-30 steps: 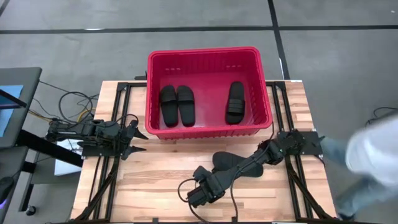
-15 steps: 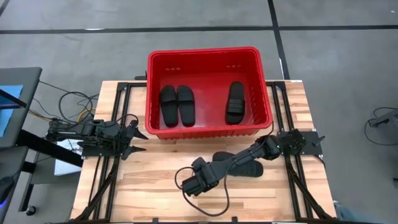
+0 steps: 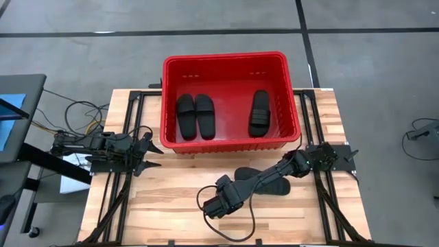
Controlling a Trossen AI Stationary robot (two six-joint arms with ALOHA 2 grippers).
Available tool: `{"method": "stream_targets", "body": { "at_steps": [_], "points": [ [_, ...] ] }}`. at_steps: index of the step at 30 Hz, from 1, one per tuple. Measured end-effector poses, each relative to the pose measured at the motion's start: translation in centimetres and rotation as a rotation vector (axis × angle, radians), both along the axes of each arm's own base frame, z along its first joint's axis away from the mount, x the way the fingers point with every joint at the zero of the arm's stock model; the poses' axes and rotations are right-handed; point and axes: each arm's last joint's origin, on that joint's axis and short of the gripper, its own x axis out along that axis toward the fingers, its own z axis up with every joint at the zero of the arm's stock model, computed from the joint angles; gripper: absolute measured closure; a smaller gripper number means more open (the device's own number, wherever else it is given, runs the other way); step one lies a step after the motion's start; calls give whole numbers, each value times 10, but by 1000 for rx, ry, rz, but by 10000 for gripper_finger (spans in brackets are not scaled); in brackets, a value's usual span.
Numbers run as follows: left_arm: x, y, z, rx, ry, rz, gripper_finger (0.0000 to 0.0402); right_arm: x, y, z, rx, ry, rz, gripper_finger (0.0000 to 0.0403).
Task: Pick and place slides into bin
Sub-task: Put the black slides into the red bin
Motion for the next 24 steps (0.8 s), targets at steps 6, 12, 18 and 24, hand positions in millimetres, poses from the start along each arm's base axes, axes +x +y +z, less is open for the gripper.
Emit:
{"method": "stream_targets", "body": {
  "at_steps": [6,12,18,24],
  "points": [
    [0,0,0,0,0,0,143,-1,0,2,1,-2,0,133],
    [0,0,0,0,0,0,143,1,-3,2,3,1,21,133],
    [0,0,0,0,0,0,143,11,-25,2,6,-1,-44,133],
    [0,0,0,0,0,0,143,18,-42,4,24,-4,-177,133]
  ]
}}
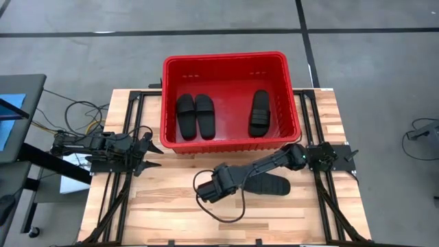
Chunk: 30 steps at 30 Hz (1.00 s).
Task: Pick and place slides into bin
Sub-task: Put the black slides into the red bin
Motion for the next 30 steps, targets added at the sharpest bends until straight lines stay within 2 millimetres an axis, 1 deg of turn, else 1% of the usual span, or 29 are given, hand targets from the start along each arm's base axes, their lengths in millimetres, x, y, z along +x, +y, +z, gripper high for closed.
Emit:
{"method": "stream_targets", "body": {
  "at_steps": [4,10,15,21,26,30],
  "points": [
    [0,0,0,0,0,0,143,2,-5,0,10,2,-68,133],
    [0,0,0,0,0,0,143,3,-8,0,11,2,-146,133],
    [0,0,0,0,0,0,143,5,-15,0,21,5,-171,133],
    [0,0,0,0,0,0,143,10,-29,0,23,6,-198,133],
    [0,0,0,0,0,0,143,13,-40,-1,35,17,-183,133],
    [0,0,0,0,0,0,143,14,-42,-2,37,19,-168,133]
  ]
}}
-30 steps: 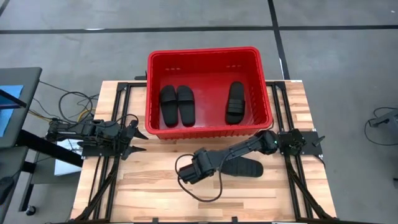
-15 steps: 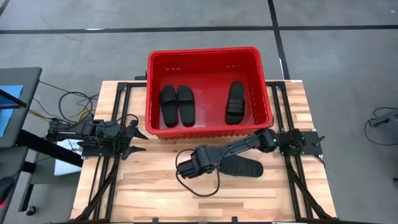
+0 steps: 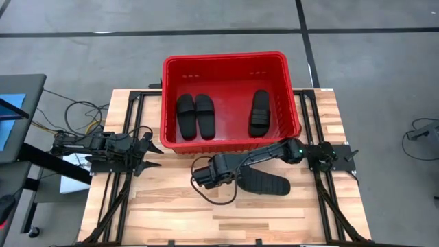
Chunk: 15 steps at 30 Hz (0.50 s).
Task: Pick and place slides into bin
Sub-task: Put the black slides into the red bin
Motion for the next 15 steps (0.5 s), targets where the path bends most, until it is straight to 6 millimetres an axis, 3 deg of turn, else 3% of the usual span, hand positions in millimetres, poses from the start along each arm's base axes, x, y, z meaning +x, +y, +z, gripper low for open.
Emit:
{"method": "stream_targets", "body": {
  "at_steps": [10,15],
  "points": [
    [0,0,0,0,0,0,143,-1,3,-1,-27,-5,-4,135],
    [0,0,0,0,0,0,143,-6,13,9,-125,-59,36,190]
  ]
}}
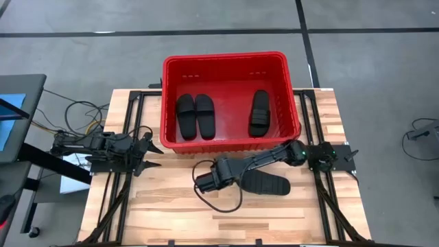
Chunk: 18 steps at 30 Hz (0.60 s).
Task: Pick and place slides into bin
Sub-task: Put the black slides into the red bin
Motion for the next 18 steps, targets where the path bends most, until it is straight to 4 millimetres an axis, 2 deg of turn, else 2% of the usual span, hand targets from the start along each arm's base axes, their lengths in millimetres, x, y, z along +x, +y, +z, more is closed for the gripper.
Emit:
{"method": "stream_targets", "body": {
  "at_steps": [3,7,8,13,18],
  "points": [
    [0,0,0,0,0,0,143,-3,7,2,-31,-7,70,260],
    [0,0,0,0,0,0,143,-9,23,3,-73,-13,170,374],
    [0,0,0,0,0,0,143,-11,29,4,-81,-15,205,387],
    [0,0,0,0,0,0,143,-27,60,13,-95,-24,386,378],
    [0,0,0,0,0,0,143,-54,109,11,-66,7,645,396]
  ]
}}
